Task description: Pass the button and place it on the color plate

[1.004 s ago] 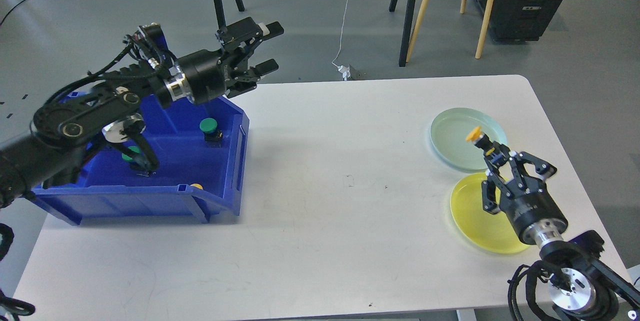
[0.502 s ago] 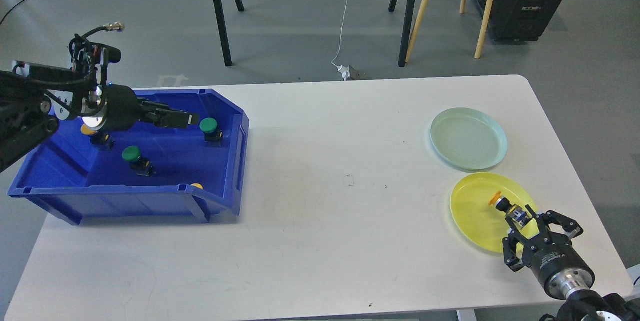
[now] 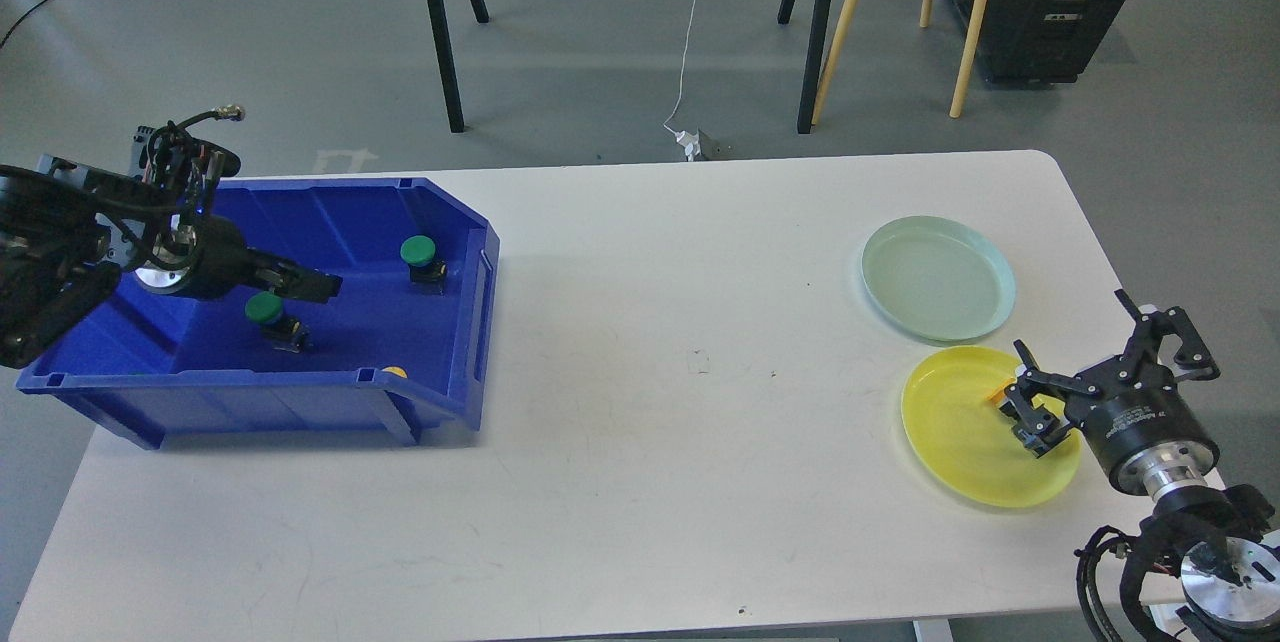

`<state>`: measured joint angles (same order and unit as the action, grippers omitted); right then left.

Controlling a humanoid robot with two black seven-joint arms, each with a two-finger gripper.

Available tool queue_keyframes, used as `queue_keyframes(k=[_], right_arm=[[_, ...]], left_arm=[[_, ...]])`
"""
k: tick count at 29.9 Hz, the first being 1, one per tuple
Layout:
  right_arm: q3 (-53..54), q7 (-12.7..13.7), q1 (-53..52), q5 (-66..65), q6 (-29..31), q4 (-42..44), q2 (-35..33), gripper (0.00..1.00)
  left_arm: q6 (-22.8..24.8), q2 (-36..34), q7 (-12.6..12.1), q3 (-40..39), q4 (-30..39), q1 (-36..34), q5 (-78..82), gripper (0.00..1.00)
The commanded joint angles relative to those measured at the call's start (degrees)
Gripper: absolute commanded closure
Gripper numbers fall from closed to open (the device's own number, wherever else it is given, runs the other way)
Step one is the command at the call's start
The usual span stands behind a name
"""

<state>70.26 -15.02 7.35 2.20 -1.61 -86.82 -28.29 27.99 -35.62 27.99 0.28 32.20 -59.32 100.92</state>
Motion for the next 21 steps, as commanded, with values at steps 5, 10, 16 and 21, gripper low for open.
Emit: queue_keyframes(k=[5,10,16,21], right_arm=[[0.14,-0.01,-0.58,0.0,0.2,-1.33,0.6,0.0],[0.23,-0.09,-0.58,0.0,2.13,-2.04,1.3,0.0],[-1.26,-0.01,-5.84,-0.53,7.58,-1.77,0.51,0.0],[-4.52,-0.01,-9.45,-0.71,7.94,-1.51,0.51,0.0]], left_arm=[[0.01,1.96,0.01,0.16,-4.07,1.04,-0.02,0.03],[0.01,3.1,0.01,0.34,-6.8,1.49,0.07,0.03],[0.01,3.81,0.01,6.05,-8.73,1.49,-0.9,0.04],[0.01,4.95,0.01,6.93,-10.49,1.75,-0.81,0.04]])
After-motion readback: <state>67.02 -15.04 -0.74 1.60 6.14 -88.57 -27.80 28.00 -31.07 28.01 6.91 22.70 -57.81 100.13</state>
